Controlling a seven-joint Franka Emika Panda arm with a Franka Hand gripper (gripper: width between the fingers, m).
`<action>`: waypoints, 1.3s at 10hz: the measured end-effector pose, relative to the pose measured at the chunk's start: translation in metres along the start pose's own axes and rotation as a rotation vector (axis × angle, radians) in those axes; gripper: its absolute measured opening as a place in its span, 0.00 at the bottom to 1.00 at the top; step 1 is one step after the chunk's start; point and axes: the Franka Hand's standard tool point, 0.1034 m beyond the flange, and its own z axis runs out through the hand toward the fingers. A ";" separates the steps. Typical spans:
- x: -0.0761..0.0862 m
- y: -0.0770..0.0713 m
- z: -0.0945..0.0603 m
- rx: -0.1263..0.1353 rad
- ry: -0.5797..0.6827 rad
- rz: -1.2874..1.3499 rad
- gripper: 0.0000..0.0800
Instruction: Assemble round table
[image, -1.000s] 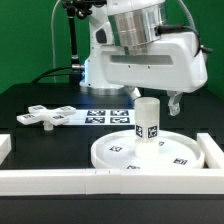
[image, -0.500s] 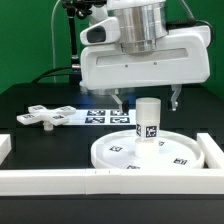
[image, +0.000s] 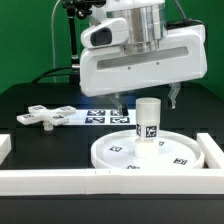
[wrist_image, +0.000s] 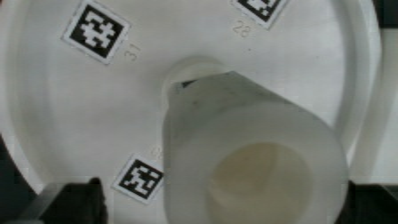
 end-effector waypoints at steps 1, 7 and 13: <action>-0.001 -0.006 0.001 -0.013 0.009 -0.123 0.81; -0.008 -0.009 0.004 -0.036 0.011 -0.574 0.81; -0.004 -0.005 0.005 -0.110 -0.042 -1.216 0.81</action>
Offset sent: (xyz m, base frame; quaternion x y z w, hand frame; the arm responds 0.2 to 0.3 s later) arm -0.0192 0.0140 0.0011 0.0035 0.0031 -0.2367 0.9716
